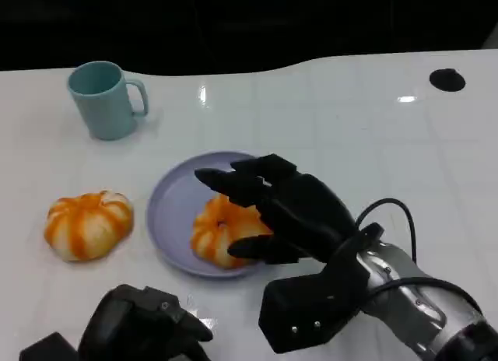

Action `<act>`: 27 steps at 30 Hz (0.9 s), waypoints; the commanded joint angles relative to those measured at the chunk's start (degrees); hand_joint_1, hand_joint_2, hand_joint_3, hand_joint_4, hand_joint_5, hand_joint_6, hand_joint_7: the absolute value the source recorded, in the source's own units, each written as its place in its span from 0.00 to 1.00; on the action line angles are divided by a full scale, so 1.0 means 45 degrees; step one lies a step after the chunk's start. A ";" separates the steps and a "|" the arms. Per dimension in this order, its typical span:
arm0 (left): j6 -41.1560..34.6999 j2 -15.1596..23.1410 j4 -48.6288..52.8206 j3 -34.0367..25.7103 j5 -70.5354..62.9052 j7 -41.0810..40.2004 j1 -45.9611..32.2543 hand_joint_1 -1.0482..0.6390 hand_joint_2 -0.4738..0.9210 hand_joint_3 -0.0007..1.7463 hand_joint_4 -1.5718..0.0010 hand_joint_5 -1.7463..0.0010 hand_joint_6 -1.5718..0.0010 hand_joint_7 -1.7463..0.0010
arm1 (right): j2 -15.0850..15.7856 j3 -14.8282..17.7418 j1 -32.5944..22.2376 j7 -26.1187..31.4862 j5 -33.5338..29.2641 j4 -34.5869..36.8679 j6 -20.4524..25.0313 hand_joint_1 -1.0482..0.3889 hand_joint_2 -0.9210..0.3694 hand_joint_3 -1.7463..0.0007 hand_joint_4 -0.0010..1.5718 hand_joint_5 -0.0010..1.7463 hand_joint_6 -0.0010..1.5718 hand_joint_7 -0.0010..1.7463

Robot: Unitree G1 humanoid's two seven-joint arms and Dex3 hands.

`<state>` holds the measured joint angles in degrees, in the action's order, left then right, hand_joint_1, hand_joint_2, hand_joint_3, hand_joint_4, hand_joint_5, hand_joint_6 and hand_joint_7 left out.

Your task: Grasp the bread from the table and place it into the plate.

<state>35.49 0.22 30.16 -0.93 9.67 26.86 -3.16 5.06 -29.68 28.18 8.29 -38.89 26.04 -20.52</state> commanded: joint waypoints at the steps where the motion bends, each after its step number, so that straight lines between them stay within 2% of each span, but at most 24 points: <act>1: 0.0096 0.0197 0.0057 -0.0068 -0.0078 -0.0148 0.0115 0.00 0.99 0.00 0.08 0.61 0.00 0.85 | 0.0517 0.0783 -0.0846 -0.0315 0.1060 -0.1326 -0.0419 0.38 0.00 0.94 0.05 0.23 0.16 0.02; 2: 0.0143 0.0190 0.0088 -0.0072 -0.0117 -0.0183 0.0135 0.00 0.99 0.01 0.08 0.61 0.00 0.85 | 0.0579 0.1077 -0.1173 -0.0277 0.1481 -0.1712 -0.0650 0.40 0.00 0.94 0.08 0.26 0.18 0.03; 4: 0.0222 0.0187 0.0190 -0.0076 -0.0100 -0.0139 0.0193 0.00 0.99 0.01 0.08 0.61 0.00 0.85 | 0.0741 0.1684 -0.1859 -0.0342 0.2375 -0.2453 -0.1095 0.48 0.00 0.94 0.20 0.33 0.28 0.07; 7: 0.0273 0.0216 0.0291 -0.0058 -0.0237 -0.0227 0.0248 0.00 1.00 0.01 0.08 0.61 0.00 0.85 | 0.1063 0.2509 -0.2788 -0.0949 0.4009 -0.3217 -0.1839 0.55 0.00 0.93 0.33 0.41 0.39 0.12; 11: 0.0263 0.0205 0.0272 -0.0036 -0.0375 -0.0390 0.0248 0.00 1.00 0.01 0.08 0.60 0.00 0.84 | 0.1444 0.3197 -0.3763 -0.2164 0.6018 -0.3665 -0.2555 0.61 0.00 0.93 0.37 0.46 0.45 0.13; 12: 0.0267 0.0190 0.0277 -0.0038 -0.0311 -0.0345 0.0244 0.00 1.00 0.01 0.08 0.60 0.00 0.84 | 0.1617 0.3347 -0.4008 -0.2521 0.6449 -0.3718 -0.2762 0.62 0.01 0.93 0.37 0.46 0.45 0.13; 14: 0.0213 0.0169 0.0262 -0.0043 -0.0186 -0.0263 0.0223 0.00 0.99 0.00 0.08 0.60 0.00 0.84 | 0.1965 0.3562 -0.4289 -0.3139 0.6944 -0.3682 -0.3237 0.65 0.05 0.88 0.38 0.35 0.45 0.07; 16: 0.0174 0.0175 0.0221 -0.0042 -0.0174 -0.0278 0.0193 0.00 0.99 0.00 0.08 0.60 0.00 0.84 | 0.2168 0.3726 -0.4518 -0.3824 0.7606 -0.3553 -0.3595 0.65 0.15 0.75 0.41 0.28 0.45 0.03; 19: 0.0196 0.0203 0.0198 -0.0023 -0.0274 -0.0361 0.0167 0.00 0.99 0.00 0.08 0.60 0.00 0.84 | 0.2300 0.3946 -0.5081 -0.4752 0.8626 -0.3682 -0.3478 0.62 0.24 0.65 0.44 0.25 0.46 0.01; 21: 0.0194 0.0199 0.0188 -0.0018 -0.0281 -0.0379 0.0160 0.00 0.99 0.00 0.08 0.60 0.00 0.84 | 0.2229 0.4096 -0.5529 -0.5105 0.9177 -0.3986 -0.3195 0.60 0.26 0.62 0.45 0.24 0.47 0.01; 24: 0.0241 0.0188 0.0203 -0.0019 -0.0264 -0.0365 0.0159 0.00 0.99 0.00 0.08 0.60 0.00 0.84 | 0.1926 0.4335 -0.6189 -0.5525 1.0170 -0.4423 -0.2854 0.65 0.24 0.61 0.52 0.28 0.53 0.03; 26: 0.0218 0.0168 0.0208 -0.0039 -0.0145 -0.0279 0.0157 0.00 0.99 0.00 0.08 0.60 0.00 0.84 | 0.1613 0.4501 -0.6688 -0.5697 1.0979 -0.4739 -0.2529 0.69 0.18 0.63 0.56 0.34 0.60 0.05; 27: 0.0204 0.0165 0.0204 -0.0045 -0.0105 -0.0252 0.0155 0.00 0.99 0.00 0.09 0.60 0.00 0.84 | 0.1494 0.4572 -0.6890 -0.5748 1.1251 -0.4896 -0.2340 0.69 0.14 0.65 0.56 0.44 0.65 0.08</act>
<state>36.25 0.30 31.18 -0.78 8.55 25.72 -2.22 12.99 -10.81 -0.42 -16.94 7.92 6.24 -32.87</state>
